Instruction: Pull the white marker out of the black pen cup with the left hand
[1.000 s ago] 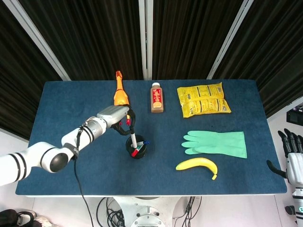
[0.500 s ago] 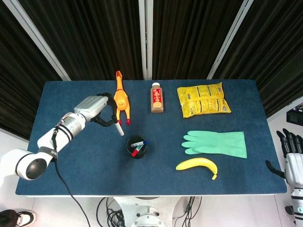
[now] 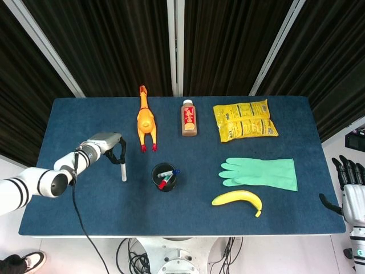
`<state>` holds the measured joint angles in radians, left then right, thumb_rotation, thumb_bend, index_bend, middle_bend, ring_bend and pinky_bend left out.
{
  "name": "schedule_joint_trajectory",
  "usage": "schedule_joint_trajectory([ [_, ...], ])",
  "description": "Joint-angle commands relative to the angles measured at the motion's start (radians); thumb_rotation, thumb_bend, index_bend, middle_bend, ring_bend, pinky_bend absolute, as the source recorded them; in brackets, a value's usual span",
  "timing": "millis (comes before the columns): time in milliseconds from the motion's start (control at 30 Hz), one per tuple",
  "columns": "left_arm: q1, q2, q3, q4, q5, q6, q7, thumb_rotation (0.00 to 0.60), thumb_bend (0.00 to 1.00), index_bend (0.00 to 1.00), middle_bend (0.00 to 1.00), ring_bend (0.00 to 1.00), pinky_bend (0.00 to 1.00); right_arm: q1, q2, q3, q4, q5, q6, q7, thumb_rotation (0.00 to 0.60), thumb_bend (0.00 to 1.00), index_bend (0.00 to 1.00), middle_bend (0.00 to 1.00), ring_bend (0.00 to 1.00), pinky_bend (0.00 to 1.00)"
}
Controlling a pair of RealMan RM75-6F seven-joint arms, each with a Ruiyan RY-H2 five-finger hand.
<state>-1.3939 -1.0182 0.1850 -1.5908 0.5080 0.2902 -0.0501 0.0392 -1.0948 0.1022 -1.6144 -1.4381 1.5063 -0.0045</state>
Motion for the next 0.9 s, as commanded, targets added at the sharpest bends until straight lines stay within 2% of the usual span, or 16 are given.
schedule_joint_trajectory([
  [33, 0.048, -0.036, -0.028, -0.004, 0.033, 0.234, 0.008, 0.600, 0.36, 0.00, 0.04, 0.01, 0.09, -0.001, 0.001, 0.000, 0.001, 0.002, 0.001, 0.003, 0.600, 0.16, 0.00, 0.00, 0.00, 0.00],
  [133, 0.120, -0.078, -0.044, -0.025, 0.098, 0.529, 0.091, 0.600, 0.34, 0.00, 0.00, 0.00, 0.06, -0.004, 0.001, 0.002, 0.006, 0.005, 0.004, 0.013, 0.600, 0.16, 0.00, 0.00, 0.00, 0.00],
  [167, 0.156, -0.105, -0.049, -0.027, 0.142, 0.663, 0.139, 0.600, 0.32, 0.00, 0.00, 0.00, 0.05, -0.004, 0.000, 0.003, 0.009, 0.006, 0.003, 0.018, 0.600, 0.16, 0.00, 0.00, 0.00, 0.00],
  [267, 0.257, -0.180, -0.053, -0.009, 0.282, 0.960, 0.235, 0.600, 0.27, 0.00, 0.00, 0.00, 0.02, -0.003, -0.004, 0.002, 0.018, 0.006, -0.001, 0.030, 0.600, 0.16, 0.00, 0.00, 0.00, 0.00],
  [367, 0.355, -0.221, -0.027, 0.000, 0.420, 1.120, 0.274, 0.600, 0.20, 0.00, 0.00, 0.00, 0.02, -0.002, -0.008, 0.000, 0.029, 0.005, -0.006, 0.040, 0.600, 0.16, 0.00, 0.00, 0.00, 0.00],
  [533, 0.531, -0.228, 0.059, -0.037, 0.596, 1.265, 0.257, 0.600, 0.15, 0.00, 0.00, 0.00, 0.01, -0.003, -0.018, -0.001, 0.049, -0.008, 0.004, 0.063, 0.600, 0.16, 0.00, 0.00, 0.00, 0.00],
  [667, 0.711, -0.274, 0.130, 0.038, 0.724, 1.384, 0.217, 0.600, 0.15, 0.00, 0.00, 0.00, 0.00, 0.003, -0.044, -0.010, 0.080, -0.043, 0.015, 0.056, 0.600, 0.16, 0.00, 0.00, 0.00, 0.00],
  [767, 0.803, -0.286, 0.154, 0.071, 0.756, 1.400, 0.186, 0.600, 0.15, 0.00, 0.00, 0.00, 0.00, 0.006, -0.067, -0.015, 0.098, -0.073, 0.034, 0.044, 0.600, 0.16, 0.00, 0.00, 0.00, 0.00],
  [900, 0.878, -0.280, 0.156, 0.088, 0.781, 1.398, 0.191, 0.600, 0.15, 0.00, 0.00, 0.00, 0.00, 0.010, -0.081, -0.018, 0.098, -0.089, 0.042, 0.023, 0.600, 0.16, 0.00, 0.00, 0.00, 0.00],
])
